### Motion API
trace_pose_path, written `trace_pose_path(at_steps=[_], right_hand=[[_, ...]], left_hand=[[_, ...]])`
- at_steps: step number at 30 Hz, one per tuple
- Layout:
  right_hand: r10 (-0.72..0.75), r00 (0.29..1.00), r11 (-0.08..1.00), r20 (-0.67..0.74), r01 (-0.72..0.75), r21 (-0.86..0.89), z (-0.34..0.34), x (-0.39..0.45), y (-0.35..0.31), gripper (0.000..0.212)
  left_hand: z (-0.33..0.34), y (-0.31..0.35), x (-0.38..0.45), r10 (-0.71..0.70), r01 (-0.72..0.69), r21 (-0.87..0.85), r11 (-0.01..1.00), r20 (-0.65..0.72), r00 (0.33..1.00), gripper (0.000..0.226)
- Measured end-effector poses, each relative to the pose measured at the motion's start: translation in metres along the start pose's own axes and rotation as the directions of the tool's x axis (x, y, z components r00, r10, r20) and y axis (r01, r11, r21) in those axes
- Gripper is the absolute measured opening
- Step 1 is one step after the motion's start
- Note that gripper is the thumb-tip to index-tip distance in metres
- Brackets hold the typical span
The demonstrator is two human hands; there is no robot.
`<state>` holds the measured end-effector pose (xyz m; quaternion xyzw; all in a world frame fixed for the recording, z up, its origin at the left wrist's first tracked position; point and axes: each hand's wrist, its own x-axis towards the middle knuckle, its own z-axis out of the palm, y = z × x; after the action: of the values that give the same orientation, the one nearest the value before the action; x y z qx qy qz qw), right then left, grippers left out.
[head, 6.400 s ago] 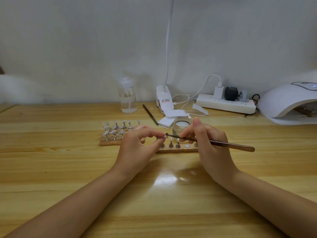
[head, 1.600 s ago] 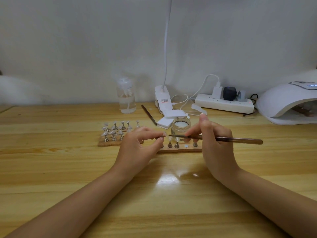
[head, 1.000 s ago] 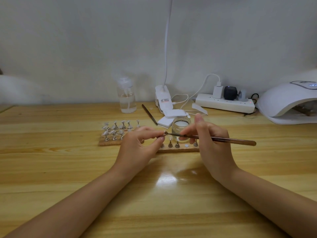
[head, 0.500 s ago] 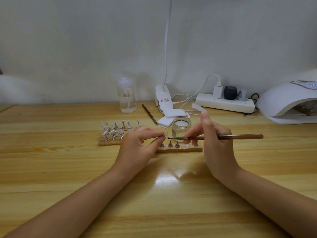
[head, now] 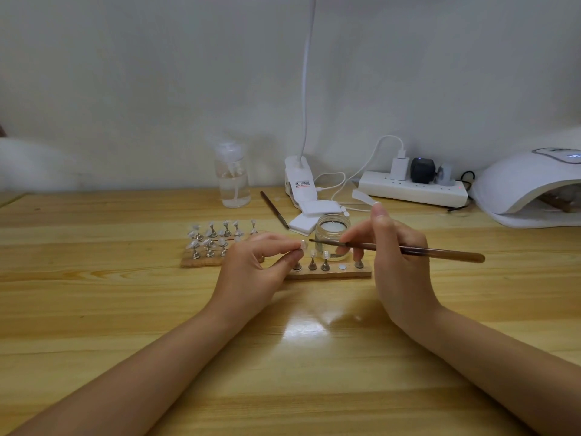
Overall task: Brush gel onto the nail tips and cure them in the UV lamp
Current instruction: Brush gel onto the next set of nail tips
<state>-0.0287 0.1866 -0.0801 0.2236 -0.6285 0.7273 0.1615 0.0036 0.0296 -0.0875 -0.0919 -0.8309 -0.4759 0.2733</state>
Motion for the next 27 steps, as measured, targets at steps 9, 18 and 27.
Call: trace_pose_path(at_steps=[9, 18, 27], right_hand=[[-0.015, 1.000, 1.000, 0.017, 0.015, -0.004, 0.0008, -0.0019, -0.0003, 0.051], [-0.011, 0.999, 0.999, 0.048, 0.013, -0.030, 0.0015, -0.0023, 0.0012, 0.051], [-0.025, 1.000, 1.000, -0.011, 0.025, -0.011, -0.0003, -0.0006, 0.0004, 0.046]], left_hand=[[0.0006, 0.0001, 0.0000, 0.014, -0.014, 0.011, 1.000, 0.008, 1.000, 0.015], [0.0007, 0.0004, -0.0002, 0.005, -0.005, 0.008, 1.000, -0.003, 1.000, 0.017], [0.0000, 0.0053, -0.0016, -0.046, 0.045, -0.013, 0.999, -0.059, 0.997, 0.014]])
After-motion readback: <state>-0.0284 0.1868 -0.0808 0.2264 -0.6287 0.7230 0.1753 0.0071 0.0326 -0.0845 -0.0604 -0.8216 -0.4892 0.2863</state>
